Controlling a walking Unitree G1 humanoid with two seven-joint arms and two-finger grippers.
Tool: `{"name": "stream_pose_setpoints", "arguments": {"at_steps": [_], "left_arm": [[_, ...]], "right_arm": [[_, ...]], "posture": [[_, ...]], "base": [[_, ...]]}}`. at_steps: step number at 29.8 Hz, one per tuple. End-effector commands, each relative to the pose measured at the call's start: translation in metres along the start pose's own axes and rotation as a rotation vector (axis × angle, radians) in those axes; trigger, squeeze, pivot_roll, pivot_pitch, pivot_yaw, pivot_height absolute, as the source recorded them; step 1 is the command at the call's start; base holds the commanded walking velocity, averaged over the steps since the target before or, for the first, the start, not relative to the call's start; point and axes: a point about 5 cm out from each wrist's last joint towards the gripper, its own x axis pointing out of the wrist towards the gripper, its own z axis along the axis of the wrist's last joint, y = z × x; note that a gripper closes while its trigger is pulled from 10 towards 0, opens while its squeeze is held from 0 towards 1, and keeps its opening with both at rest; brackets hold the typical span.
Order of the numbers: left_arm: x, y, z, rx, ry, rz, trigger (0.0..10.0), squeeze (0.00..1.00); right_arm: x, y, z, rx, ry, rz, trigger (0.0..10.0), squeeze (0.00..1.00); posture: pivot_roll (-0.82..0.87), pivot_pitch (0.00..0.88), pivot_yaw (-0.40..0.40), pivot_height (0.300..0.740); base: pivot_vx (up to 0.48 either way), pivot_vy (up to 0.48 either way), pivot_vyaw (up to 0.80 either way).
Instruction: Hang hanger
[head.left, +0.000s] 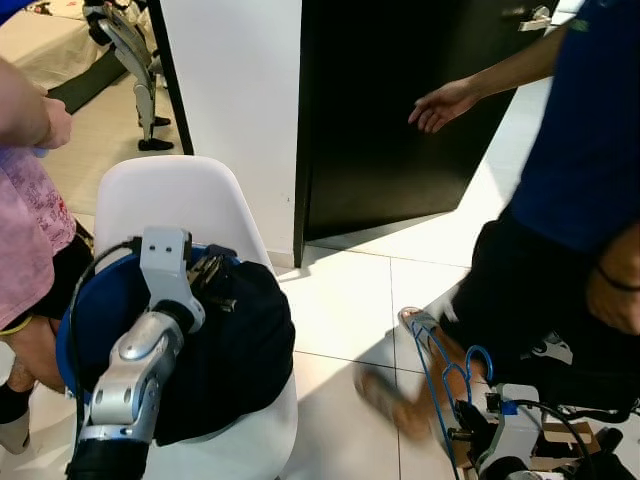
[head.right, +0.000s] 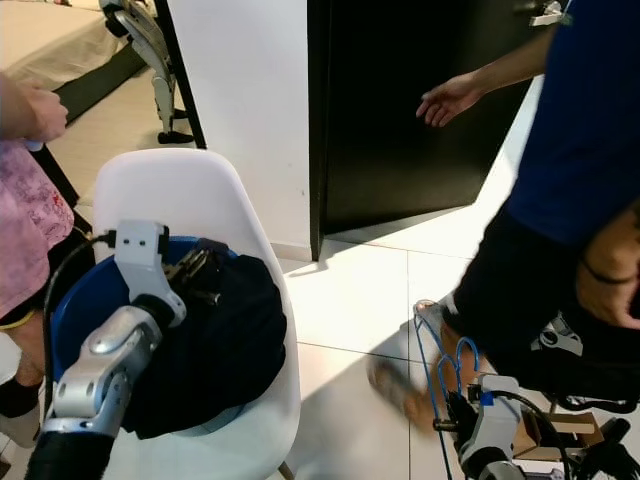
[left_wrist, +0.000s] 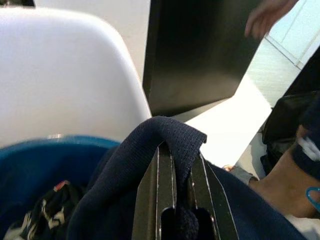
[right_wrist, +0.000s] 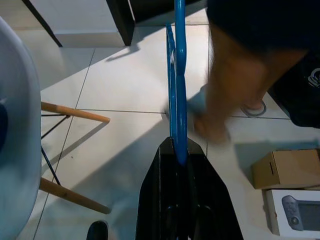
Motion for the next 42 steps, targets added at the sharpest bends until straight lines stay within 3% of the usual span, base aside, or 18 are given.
{"name": "stream_pose_setpoints", "arguments": {"at_steps": [1,6,15,28,42], "left_arm": [[-0.001,0.002,0.002,-0.001,0.004,-0.008,10.0,0.0],[0.0,-0.006,0.001,-0.001,0.015,-0.039,10.0,0.0],[0.0,-0.009,0.002,-0.01,0.02,-0.067,10.0,0.0],[0.001,-0.011,0.009,-0.009,0.014,-0.082,10.0,0.0],[0.003,-0.003,0.022,0.003,-0.017,-0.055,10.0,0.0]], "right_arm": [[0.0,-0.005,0.0,0.007,0.004,-0.018,10.0,0.0],[0.01,0.005,0.007,0.011,-0.005,-0.011,10.0,0.0],[0.012,0.009,0.011,0.007,-0.02,0.0,10.0,0.0],[0.009,-0.022,0.0,0.02,0.073,-0.043,10.0,0.0],[0.004,-0.019,-0.018,0.036,0.127,-0.051,10.0,0.0]], "posture": [[-0.01,0.119,-0.042,0.74],[-0.01,0.119,-0.041,0.74],[-0.01,0.114,-0.042,0.74],[-0.01,0.11,-0.046,0.74],[-0.01,0.11,-0.045,0.74]], "base": [[0.0,0.0,0.0],[0.0,0.0,0.0],[0.0,0.0,0.0],[0.0,0.0,0.0],[-0.141,0.0,0.0]]}}
